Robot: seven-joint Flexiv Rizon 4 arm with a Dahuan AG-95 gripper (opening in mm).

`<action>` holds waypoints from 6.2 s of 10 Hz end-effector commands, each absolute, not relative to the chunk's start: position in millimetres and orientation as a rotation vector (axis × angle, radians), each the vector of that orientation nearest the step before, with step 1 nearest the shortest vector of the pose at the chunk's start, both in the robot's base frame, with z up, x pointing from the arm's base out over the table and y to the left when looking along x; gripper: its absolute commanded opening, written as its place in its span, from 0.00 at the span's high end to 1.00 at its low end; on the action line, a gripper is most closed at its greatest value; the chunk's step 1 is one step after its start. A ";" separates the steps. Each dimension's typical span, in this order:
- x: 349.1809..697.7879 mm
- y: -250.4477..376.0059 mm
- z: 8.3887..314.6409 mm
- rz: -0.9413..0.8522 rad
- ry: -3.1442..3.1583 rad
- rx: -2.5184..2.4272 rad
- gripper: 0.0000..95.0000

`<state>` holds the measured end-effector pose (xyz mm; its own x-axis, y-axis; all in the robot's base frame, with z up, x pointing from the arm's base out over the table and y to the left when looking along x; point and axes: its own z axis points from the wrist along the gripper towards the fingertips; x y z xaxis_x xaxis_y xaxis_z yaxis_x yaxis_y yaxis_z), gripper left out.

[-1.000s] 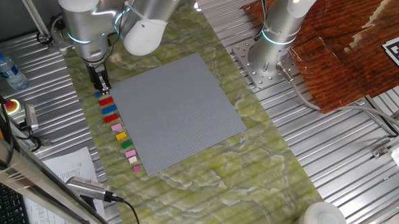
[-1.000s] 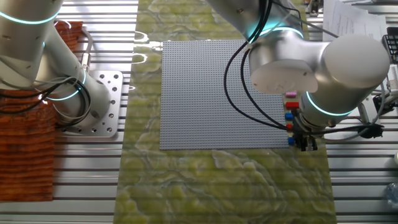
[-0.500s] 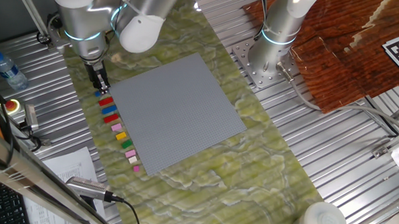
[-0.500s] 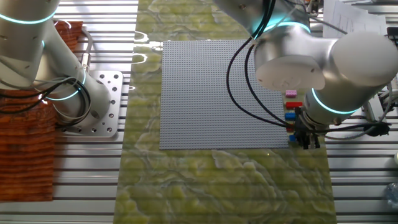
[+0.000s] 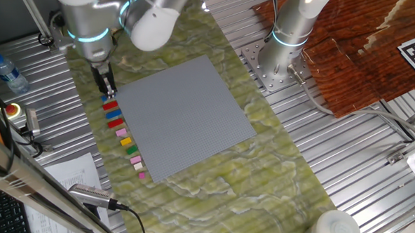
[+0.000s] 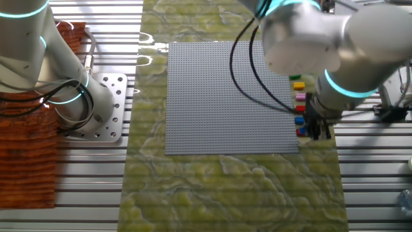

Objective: Stack small Lego blocks one on top of the other

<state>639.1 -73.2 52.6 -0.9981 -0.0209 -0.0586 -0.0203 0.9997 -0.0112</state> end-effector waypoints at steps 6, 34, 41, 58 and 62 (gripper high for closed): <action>607.6 -33.1 54.7 -0.017 3.087 -0.010 1.00; 556.9 -9.1 13.2 0.002 3.048 -0.030 1.00; 557.1 -6.4 10.8 -0.013 3.054 -0.035 1.00; 560.1 -7.3 7.0 0.000 3.053 -0.046 1.00; 562.9 -4.9 8.0 0.004 3.054 -0.050 1.00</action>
<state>561.9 -5.8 13.2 -0.9959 -0.0323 -0.0840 -0.0325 0.9995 0.0004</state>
